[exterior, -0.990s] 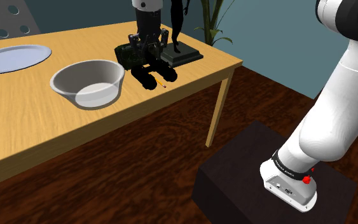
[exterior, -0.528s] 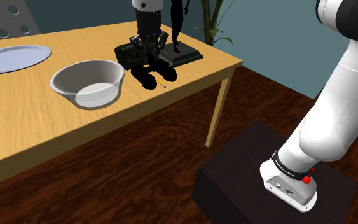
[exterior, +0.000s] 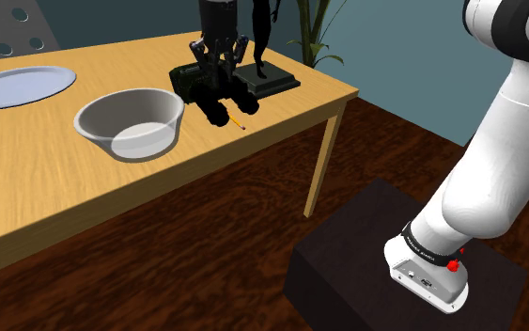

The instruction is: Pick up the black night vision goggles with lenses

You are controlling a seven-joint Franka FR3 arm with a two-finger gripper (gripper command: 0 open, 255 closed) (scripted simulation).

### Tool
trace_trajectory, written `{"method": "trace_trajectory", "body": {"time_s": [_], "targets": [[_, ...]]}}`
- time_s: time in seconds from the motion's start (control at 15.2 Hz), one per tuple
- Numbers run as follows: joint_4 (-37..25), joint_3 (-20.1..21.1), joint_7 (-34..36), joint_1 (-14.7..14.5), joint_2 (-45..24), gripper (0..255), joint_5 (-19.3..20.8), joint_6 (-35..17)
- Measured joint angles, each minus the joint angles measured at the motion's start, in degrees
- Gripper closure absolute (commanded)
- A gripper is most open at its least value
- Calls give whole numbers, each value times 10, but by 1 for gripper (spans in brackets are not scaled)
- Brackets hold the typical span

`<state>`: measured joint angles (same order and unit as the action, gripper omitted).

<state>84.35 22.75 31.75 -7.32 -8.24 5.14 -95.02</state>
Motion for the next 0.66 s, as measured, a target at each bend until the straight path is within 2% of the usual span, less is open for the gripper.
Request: {"method": "trace_trajectory", "body": {"time_s": [0.66], "targets": [[-117,3,4,-11,-31,255,13,88]]}}
